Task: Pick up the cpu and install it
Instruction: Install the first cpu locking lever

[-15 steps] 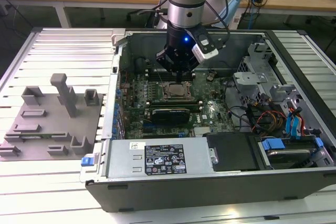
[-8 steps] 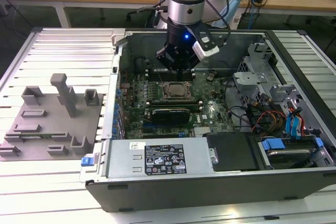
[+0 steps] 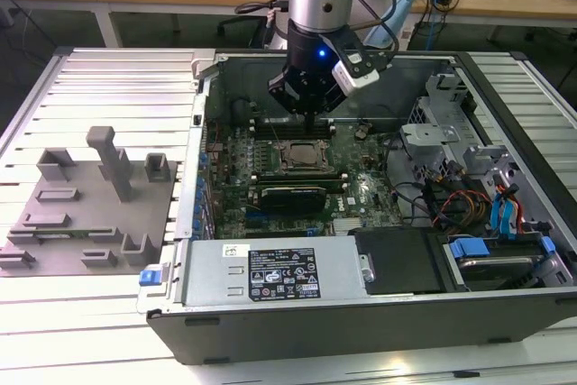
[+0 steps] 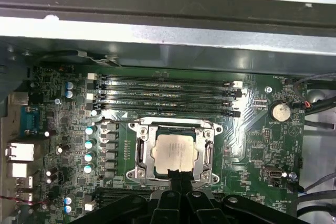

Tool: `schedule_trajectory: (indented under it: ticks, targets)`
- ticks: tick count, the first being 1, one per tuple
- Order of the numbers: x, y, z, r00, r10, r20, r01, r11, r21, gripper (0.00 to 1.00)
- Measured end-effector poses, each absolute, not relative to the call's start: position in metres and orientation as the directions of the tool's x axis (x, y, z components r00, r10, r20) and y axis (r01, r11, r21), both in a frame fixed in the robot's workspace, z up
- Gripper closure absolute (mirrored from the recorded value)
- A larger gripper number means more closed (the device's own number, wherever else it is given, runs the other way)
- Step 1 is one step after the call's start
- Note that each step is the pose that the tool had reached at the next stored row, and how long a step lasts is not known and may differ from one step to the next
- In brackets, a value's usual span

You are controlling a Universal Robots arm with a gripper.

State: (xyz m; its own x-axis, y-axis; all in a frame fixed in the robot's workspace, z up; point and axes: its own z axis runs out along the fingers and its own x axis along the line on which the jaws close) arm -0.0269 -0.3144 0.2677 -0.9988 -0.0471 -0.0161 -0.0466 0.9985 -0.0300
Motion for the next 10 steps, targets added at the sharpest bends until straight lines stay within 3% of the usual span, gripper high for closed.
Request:
schedule_trajectory:
  ticks: [10]
  targets:
    - [-0.0369,-0.3144,0.2677,-0.999,-0.047,-0.016,-0.047,0.998,-0.030,0.89]
